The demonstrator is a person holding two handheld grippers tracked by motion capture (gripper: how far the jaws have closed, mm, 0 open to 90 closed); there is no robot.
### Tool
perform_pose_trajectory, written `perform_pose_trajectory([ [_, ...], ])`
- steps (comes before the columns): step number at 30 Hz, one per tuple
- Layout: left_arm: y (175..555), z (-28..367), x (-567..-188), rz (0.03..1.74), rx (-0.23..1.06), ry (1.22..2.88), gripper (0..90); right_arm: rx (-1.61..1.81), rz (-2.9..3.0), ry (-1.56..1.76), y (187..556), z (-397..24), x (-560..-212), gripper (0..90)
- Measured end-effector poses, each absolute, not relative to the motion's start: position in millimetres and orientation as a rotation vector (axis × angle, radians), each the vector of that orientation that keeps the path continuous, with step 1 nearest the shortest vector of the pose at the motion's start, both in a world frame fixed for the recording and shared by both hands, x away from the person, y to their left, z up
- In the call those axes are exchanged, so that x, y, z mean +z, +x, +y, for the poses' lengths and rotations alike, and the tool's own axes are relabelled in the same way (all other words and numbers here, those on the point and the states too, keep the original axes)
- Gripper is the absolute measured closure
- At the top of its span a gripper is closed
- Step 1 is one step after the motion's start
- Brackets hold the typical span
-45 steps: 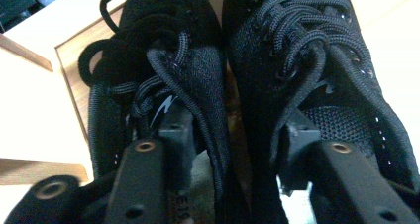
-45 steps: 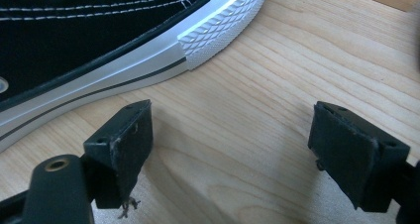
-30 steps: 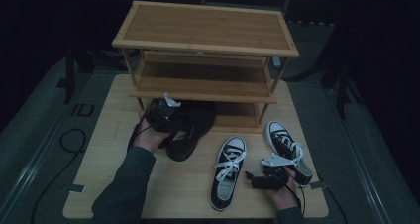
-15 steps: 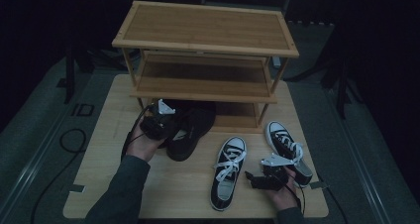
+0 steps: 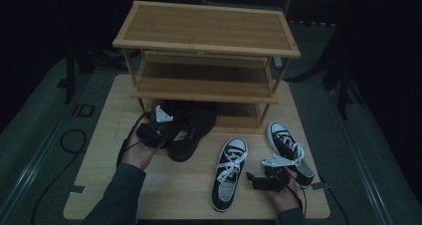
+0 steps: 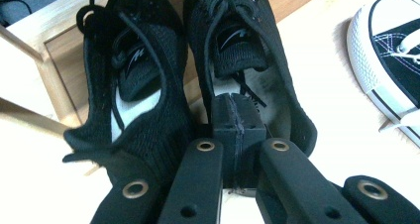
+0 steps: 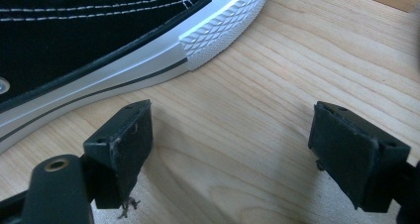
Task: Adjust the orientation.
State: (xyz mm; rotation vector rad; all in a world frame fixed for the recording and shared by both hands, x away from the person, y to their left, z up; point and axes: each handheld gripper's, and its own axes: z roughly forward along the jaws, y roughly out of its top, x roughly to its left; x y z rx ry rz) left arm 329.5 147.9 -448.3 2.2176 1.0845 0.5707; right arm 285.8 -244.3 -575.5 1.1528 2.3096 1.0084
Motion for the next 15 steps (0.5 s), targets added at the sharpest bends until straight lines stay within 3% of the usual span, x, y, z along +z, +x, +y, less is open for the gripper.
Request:
perform_pose_trajectory([
  [15,313.8,156.4,-453.9,1.095,0.577,2.23,90.0,1.008,2.311,1.154,285.7,-244.1,-575.5,17.3],
])
